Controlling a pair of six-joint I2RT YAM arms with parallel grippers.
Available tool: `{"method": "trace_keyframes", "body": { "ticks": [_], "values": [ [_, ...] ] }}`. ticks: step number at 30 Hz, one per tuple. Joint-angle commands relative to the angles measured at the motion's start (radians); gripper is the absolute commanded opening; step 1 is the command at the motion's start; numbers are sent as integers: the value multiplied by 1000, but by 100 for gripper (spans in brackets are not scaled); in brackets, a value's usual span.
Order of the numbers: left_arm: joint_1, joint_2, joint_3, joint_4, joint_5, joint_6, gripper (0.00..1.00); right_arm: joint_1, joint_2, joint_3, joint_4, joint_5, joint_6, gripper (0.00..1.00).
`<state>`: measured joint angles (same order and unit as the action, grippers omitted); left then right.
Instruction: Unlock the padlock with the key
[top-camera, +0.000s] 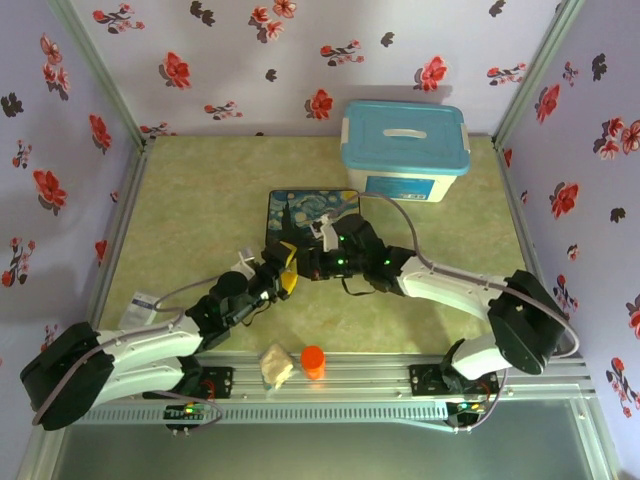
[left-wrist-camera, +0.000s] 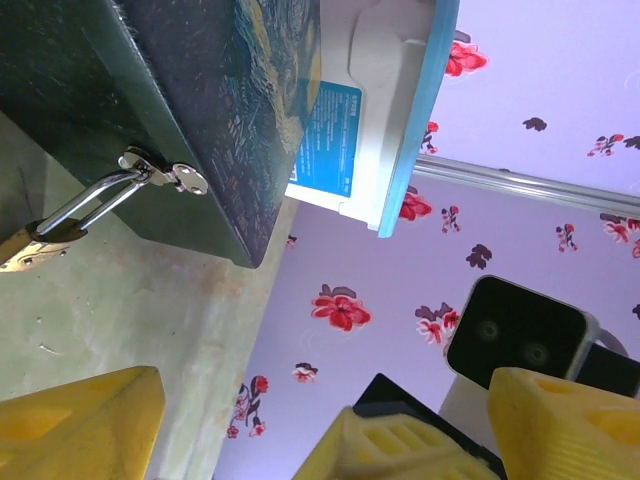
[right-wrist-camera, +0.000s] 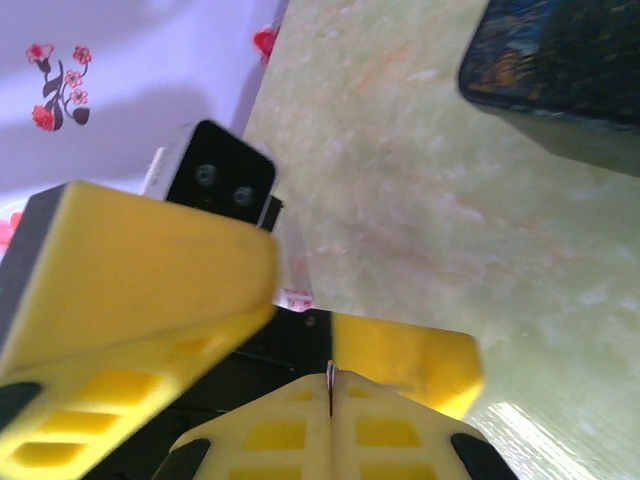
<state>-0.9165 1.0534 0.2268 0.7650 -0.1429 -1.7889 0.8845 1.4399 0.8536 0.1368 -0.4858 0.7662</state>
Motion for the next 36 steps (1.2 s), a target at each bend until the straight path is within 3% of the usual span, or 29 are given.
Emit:
{"method": "trace_keyframes", "body": {
  "ticks": [1, 9, 15, 21, 30, 36],
  "values": [
    [-1, -24, -7, 61, -14, -66, 85, 16, 20, 28, 28, 41, -5, 0],
    [-1, -69, -26, 65, -43, -71, 81, 64, 81, 31, 122, 21, 47, 0],
    [2, -153, -41, -60, -84, -45, 62, 63, 24, -18, 61, 69, 22, 0],
    [10, -233, -39, -178, -110, -19, 54, 64, -9, -31, 16, 83, 3, 0],
    [15, -234, -33, -216, -112, 27, 27, 63, -13, -32, 23, 81, -1, 0],
    [24, -236, -38, -243, -121, 37, 18, 62, -28, -46, 7, 83, -9, 0]
  ]
}}
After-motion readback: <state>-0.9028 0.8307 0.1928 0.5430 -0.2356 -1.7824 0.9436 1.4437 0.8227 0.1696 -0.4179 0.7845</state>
